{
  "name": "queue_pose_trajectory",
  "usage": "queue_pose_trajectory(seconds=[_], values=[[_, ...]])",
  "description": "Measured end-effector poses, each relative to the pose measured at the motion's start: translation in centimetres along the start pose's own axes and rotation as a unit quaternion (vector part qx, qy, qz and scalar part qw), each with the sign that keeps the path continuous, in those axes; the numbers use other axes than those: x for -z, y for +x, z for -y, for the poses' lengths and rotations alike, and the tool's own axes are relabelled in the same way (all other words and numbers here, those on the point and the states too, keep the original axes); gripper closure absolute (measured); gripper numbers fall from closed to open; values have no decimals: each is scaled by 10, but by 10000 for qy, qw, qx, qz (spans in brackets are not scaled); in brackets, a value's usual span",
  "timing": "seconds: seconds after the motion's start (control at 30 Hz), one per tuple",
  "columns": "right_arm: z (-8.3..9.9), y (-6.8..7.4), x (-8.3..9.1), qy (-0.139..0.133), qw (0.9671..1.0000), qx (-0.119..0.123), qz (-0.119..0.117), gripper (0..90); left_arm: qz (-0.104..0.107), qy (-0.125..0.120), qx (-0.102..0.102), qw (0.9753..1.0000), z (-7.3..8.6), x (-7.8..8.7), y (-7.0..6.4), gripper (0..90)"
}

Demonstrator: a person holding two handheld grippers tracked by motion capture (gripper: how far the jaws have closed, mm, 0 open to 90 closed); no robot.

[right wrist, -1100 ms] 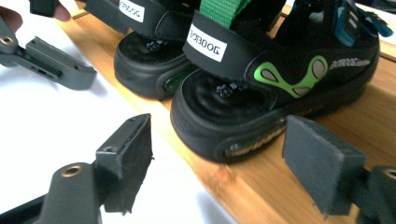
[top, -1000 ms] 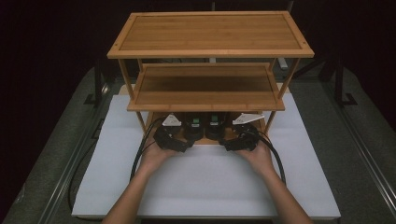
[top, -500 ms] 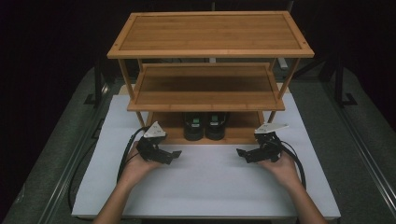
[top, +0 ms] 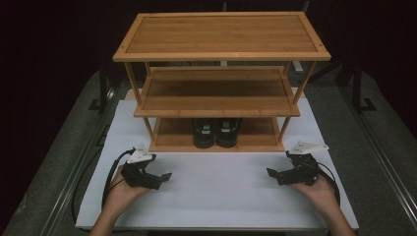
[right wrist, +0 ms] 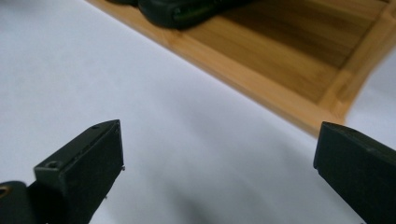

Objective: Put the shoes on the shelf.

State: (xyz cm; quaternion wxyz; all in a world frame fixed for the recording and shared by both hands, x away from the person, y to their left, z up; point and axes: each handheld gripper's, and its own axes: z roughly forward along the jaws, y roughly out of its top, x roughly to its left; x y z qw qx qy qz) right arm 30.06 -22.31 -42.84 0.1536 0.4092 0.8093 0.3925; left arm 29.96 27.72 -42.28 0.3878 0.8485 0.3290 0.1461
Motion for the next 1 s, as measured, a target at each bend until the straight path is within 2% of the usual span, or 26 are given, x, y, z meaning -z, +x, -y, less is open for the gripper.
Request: queue_pose_trajectory(seconds=[0.2, 0.3, 0.37, 0.57, 0.63, 1.0], values=[[29, -4, 13, 64, 9998, -117, 172, 12, -140, 44, 42, 9999, 24, 18, 0, 85], [36, -5, 18, 81, 9997, -148, 193, 12, -244, 169, 11, 9996, 36, 24, 0, 85], [43, -5, 23, 82, 9994, -151, 288, 12, -297, 176, 48, 9994, 43, 29, 0, 85], [57, -9, 29, 253, 9982, -214, 506, 12, -334, 255, 105, 9991, 62, 36, -2, 85], [59, -10, 25, 465, 9969, -183, 614, 12, -333, 321, 98, 9989, 66, 34, 0, 85], [59, -10, 25, 471, 9969, -200, 594, 12, -304, 317, 119, 9990, 66, 33, 1, 82]])
